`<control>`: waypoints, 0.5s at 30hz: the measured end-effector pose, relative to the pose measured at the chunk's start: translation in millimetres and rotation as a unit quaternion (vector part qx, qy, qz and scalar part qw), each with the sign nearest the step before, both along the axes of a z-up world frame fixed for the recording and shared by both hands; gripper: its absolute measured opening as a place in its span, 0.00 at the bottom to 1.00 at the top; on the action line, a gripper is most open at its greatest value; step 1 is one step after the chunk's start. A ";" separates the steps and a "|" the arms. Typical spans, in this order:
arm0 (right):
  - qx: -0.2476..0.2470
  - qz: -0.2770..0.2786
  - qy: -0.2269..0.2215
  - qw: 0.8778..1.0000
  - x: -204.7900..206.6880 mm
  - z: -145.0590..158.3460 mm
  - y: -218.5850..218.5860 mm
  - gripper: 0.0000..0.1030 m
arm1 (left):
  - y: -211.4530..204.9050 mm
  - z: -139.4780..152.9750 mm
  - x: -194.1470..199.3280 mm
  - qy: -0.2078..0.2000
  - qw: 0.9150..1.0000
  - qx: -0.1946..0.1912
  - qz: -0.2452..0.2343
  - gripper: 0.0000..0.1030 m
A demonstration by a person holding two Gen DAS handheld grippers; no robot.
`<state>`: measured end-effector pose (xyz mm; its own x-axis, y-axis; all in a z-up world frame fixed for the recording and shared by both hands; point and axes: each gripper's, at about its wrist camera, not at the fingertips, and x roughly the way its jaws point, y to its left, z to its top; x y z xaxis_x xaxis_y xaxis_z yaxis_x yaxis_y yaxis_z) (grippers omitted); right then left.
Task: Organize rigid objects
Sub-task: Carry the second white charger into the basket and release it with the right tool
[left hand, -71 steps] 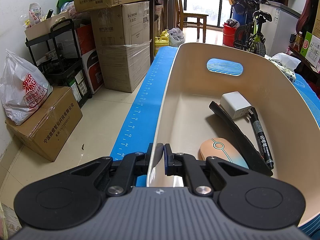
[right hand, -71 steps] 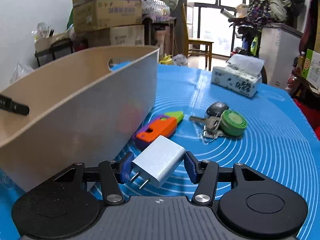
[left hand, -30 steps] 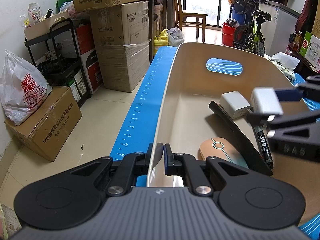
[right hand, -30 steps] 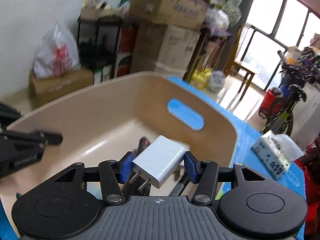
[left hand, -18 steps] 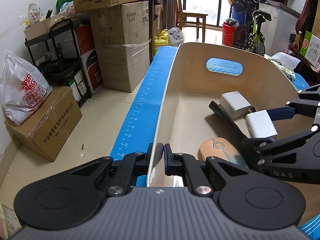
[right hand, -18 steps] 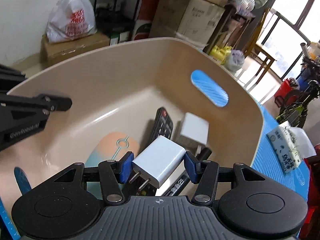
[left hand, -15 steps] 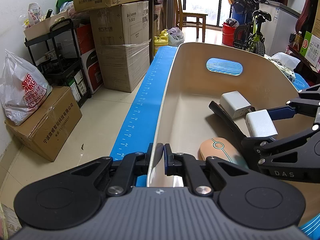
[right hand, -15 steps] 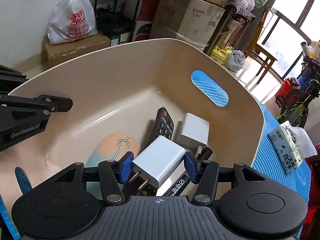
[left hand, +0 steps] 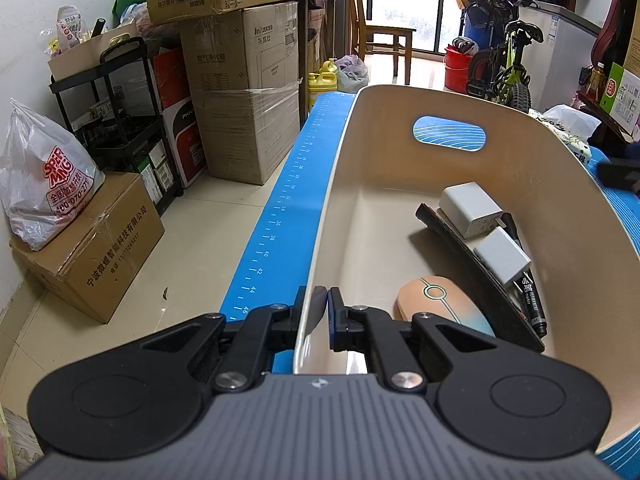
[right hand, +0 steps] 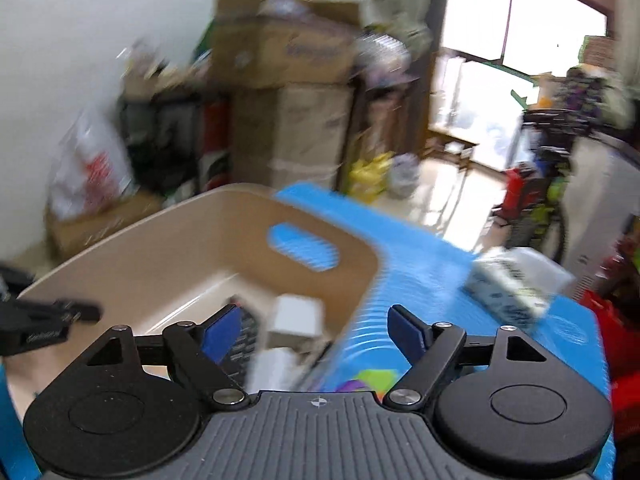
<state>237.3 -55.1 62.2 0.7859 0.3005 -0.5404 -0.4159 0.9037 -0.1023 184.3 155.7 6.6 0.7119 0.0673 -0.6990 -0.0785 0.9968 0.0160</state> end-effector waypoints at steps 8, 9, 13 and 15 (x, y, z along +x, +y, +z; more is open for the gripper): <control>0.026 -0.117 -0.017 0.993 16.6 -8.9 -92.8 0.86 | 0.0 0.0 0.0 0.000 1.000 0.000 0.000 0.10; 0.025 -0.123 -0.016 0.992 18.3 -14.2 -99.7 0.86 | 0.0 0.0 0.0 0.000 1.000 0.000 0.000 0.10; 0.029 -0.134 0.002 0.991 25.8 -40.5 -125.0 0.86 | 0.0 0.0 0.0 0.000 1.000 0.000 0.000 0.10; 0.041 -0.127 0.015 0.991 25.8 -53.1 -130.5 0.86 | 0.2 -0.1 -0.1 0.000 1.000 0.001 0.000 0.10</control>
<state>263.1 -185.6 9.1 0.8253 0.1394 -0.5471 -0.1763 0.9842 -0.0151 184.2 155.9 6.5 0.7120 0.0684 -0.6988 -0.0783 0.9968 0.0178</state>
